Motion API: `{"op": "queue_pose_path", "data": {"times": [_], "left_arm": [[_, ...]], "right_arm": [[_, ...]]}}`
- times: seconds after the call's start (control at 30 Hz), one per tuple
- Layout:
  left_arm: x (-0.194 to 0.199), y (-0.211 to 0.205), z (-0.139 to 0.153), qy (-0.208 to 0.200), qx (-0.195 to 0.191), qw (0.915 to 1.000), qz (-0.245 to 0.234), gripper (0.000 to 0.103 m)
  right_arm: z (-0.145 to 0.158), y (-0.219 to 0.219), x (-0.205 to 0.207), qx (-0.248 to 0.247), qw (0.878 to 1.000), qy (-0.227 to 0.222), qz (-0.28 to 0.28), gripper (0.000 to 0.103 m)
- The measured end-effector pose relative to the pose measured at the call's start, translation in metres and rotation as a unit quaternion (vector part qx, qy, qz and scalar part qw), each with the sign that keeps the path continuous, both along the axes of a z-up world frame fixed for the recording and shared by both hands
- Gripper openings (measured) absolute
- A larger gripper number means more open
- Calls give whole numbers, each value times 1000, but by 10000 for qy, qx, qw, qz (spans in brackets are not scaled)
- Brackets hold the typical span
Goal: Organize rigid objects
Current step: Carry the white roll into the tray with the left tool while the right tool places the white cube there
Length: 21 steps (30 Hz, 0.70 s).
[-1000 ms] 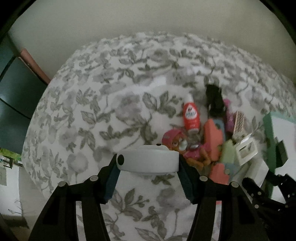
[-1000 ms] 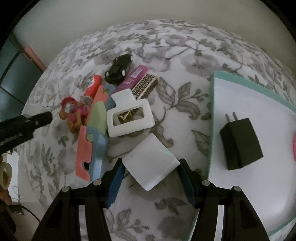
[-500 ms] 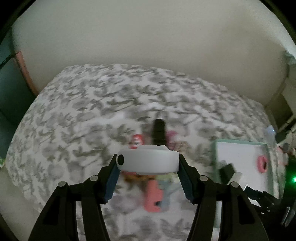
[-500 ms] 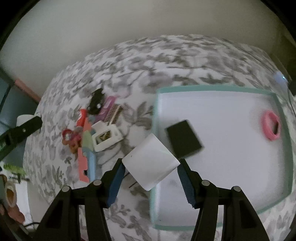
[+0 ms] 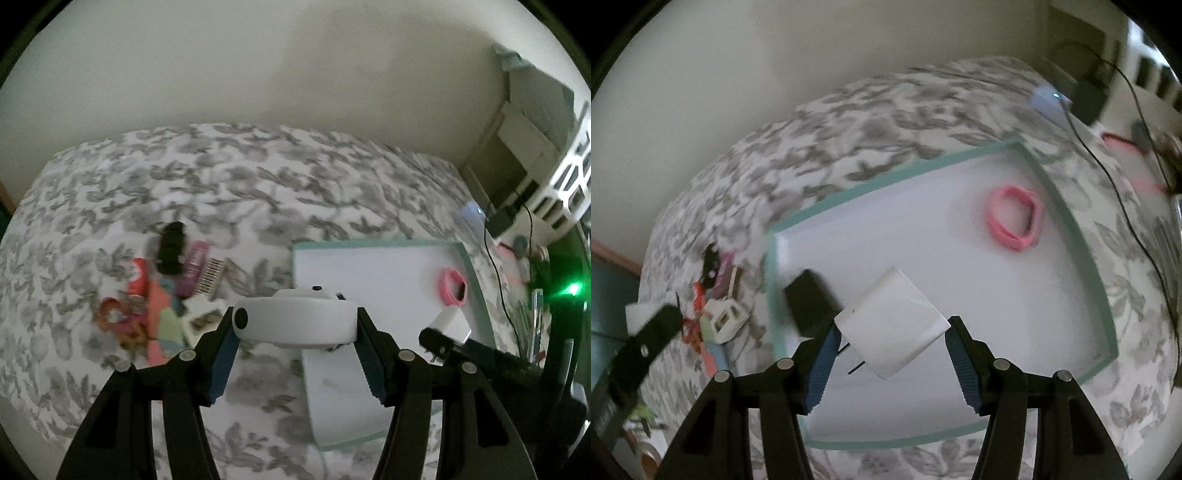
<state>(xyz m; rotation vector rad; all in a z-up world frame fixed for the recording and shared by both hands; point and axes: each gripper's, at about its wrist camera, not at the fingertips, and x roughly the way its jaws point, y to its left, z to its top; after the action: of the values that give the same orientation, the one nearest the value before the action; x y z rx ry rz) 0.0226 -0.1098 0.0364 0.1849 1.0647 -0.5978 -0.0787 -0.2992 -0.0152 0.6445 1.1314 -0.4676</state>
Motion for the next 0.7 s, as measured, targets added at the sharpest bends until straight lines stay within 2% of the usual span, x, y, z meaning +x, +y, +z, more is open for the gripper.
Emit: {"op": "queue_pose_path", "data": {"times": [0.3,0.53,0.7], "left_arm": [[-23,-42,-31,485,215,9979,-363,62],[-33,-57,-53,640,622,9948,-499,62],[-31,-59,-66,778,753,9929,-491,62]], "right_arm": [[-17,-37,-22,-65,9978,411,-514,62],[-32,-45,-25,22,9963,620,-589,62],[-42,-46,-24,138,9954,745,-587,62]]}}
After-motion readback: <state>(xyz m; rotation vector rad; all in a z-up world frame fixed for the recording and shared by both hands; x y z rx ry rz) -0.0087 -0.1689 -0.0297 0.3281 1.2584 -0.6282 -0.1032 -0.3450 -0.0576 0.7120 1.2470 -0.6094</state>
